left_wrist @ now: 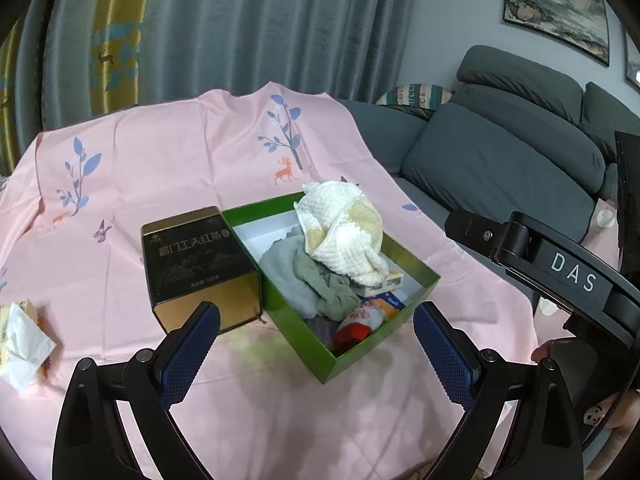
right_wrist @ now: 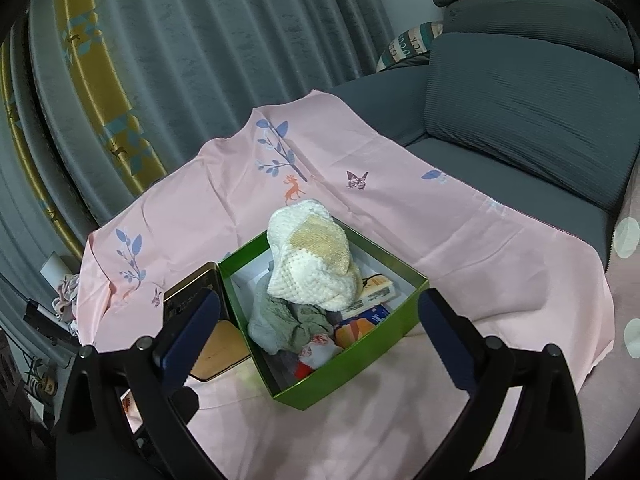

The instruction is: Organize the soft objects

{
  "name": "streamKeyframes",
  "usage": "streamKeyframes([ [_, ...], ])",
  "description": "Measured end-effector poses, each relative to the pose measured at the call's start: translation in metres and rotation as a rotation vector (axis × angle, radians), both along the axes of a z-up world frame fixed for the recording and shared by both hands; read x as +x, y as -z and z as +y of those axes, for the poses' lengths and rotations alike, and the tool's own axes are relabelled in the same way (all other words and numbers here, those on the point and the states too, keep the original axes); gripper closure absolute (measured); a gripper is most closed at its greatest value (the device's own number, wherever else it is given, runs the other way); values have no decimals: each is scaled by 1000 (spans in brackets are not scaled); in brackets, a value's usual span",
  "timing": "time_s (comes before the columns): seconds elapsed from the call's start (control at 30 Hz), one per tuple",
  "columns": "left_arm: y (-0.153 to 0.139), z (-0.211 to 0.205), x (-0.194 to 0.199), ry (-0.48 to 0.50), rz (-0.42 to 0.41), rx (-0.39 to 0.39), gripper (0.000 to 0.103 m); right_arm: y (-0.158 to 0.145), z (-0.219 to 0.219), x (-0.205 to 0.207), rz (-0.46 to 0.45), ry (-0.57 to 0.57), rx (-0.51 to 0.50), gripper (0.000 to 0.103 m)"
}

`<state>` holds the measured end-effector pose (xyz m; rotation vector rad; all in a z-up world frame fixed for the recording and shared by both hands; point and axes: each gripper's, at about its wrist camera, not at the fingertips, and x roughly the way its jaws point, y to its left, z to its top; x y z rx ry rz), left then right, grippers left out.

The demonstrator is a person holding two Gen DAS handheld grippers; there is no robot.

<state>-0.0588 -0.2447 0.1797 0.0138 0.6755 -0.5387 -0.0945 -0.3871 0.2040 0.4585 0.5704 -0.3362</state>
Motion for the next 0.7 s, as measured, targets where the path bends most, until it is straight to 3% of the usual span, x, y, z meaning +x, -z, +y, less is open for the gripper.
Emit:
streamKeyframes([
  [0.47,-2,0,-3,37,-5,-15,6,0,2,-1,21,17,-15,3],
  [0.7,-3,6,-5,9,-10,-17,6,0,7,-1,26,21,-34,2],
])
